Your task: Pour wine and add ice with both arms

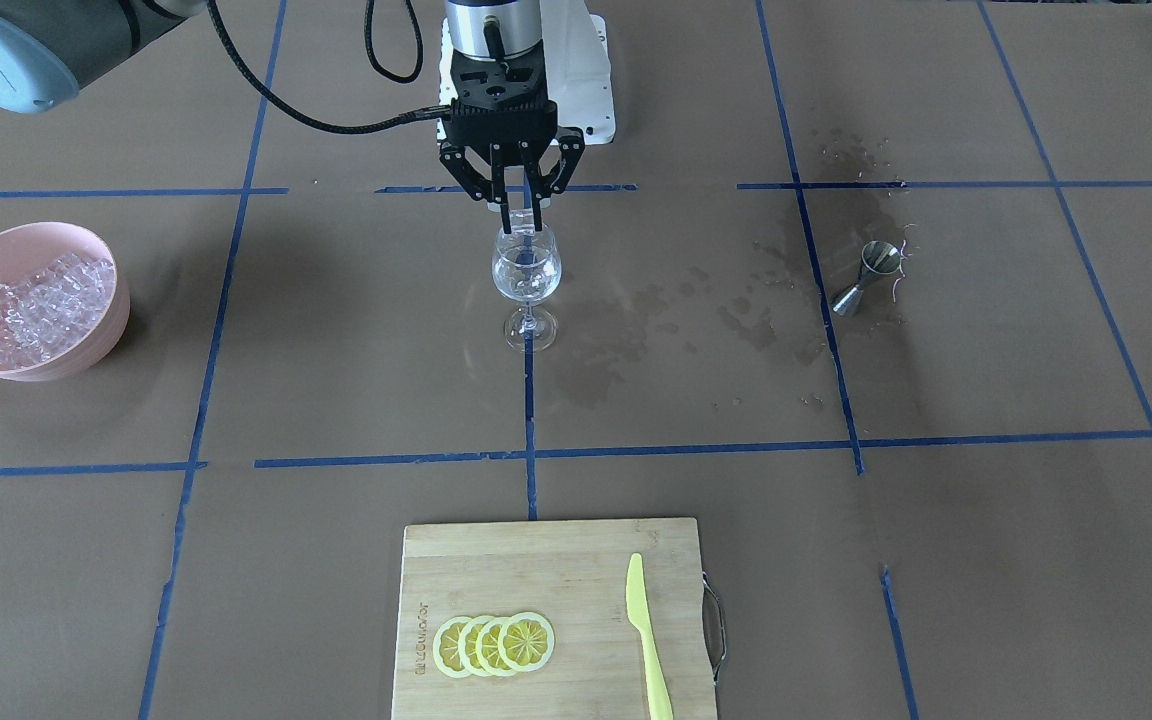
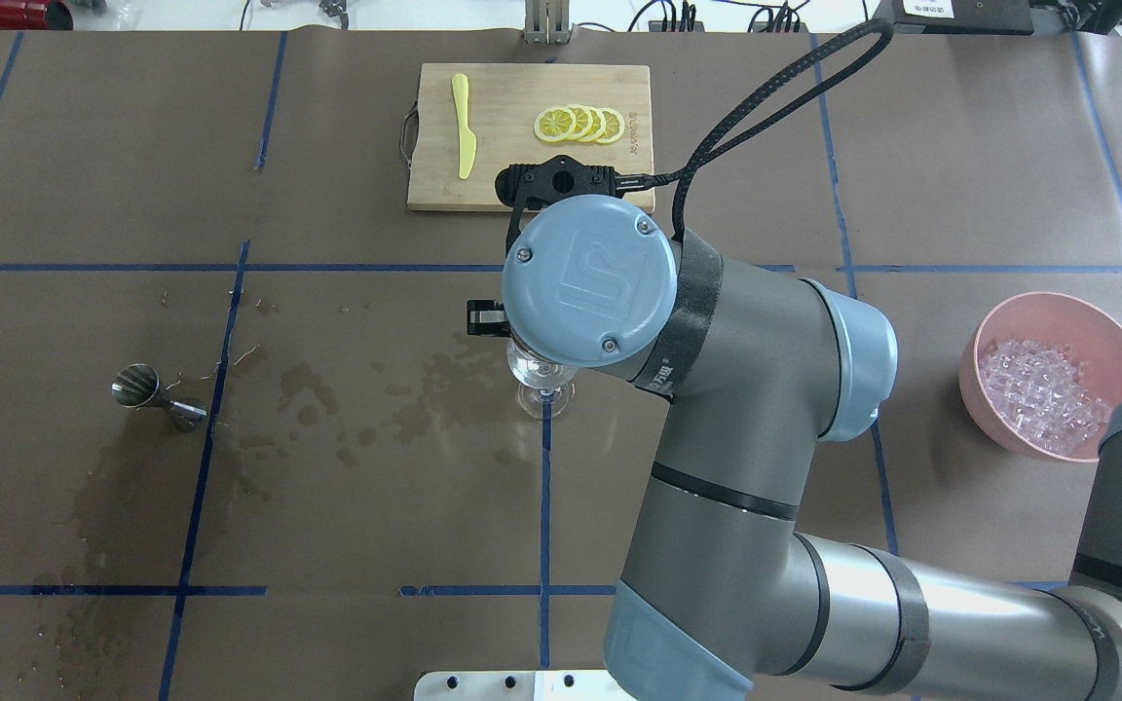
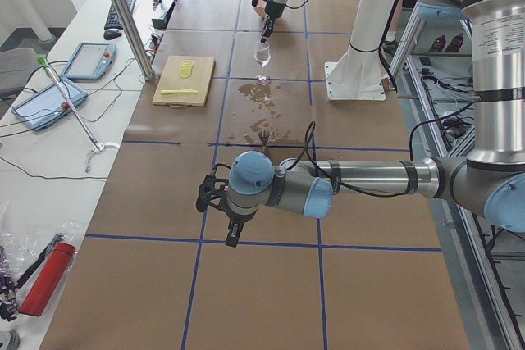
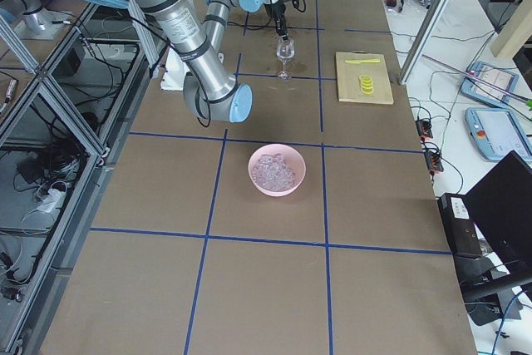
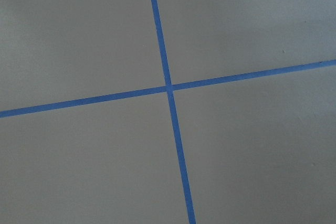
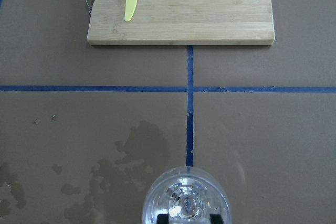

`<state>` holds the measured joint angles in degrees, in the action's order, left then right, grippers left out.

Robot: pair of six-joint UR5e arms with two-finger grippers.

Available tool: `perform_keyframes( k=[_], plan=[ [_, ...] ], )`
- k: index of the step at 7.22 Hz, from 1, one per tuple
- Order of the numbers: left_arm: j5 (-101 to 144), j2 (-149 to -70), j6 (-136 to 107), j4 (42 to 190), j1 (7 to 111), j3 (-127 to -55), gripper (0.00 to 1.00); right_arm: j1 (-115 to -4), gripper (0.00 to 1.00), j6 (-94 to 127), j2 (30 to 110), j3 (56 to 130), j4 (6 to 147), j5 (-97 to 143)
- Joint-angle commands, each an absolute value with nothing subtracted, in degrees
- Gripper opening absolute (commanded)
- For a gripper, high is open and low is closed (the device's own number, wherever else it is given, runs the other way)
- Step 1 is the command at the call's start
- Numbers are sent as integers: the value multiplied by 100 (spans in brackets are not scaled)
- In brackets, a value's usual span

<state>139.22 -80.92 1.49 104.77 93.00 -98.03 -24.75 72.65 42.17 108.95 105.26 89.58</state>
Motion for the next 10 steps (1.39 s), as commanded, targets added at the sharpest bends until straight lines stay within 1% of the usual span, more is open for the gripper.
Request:
perform_keyframes(
  k=[1, 5, 7, 8, 10],
  plan=[
    [13922, -8086, 149, 10477, 9308, -9800, 100, -2461, 99, 7260, 4184, 10890, 10642, 8868],
    [13913, -8086, 149, 10477, 9299, -9791, 100, -2565, 100, 7155, 4183, 10951, 10652, 8921],
    [13922, -8086, 149, 10468, 9308, -9817, 100, -3641, 100, 6107, 4489, 11126, 10915, 9951],
    [13913, -8086, 149, 10476, 9308, -9817, 100, -4265, 100, 5325, 4935, 11336, 10916, 10489],
    [13922, -8086, 167, 10477, 9308, -9878, 100, -5741, 100, 2992, 5840, 11347, 10864, 11606]
  ],
)
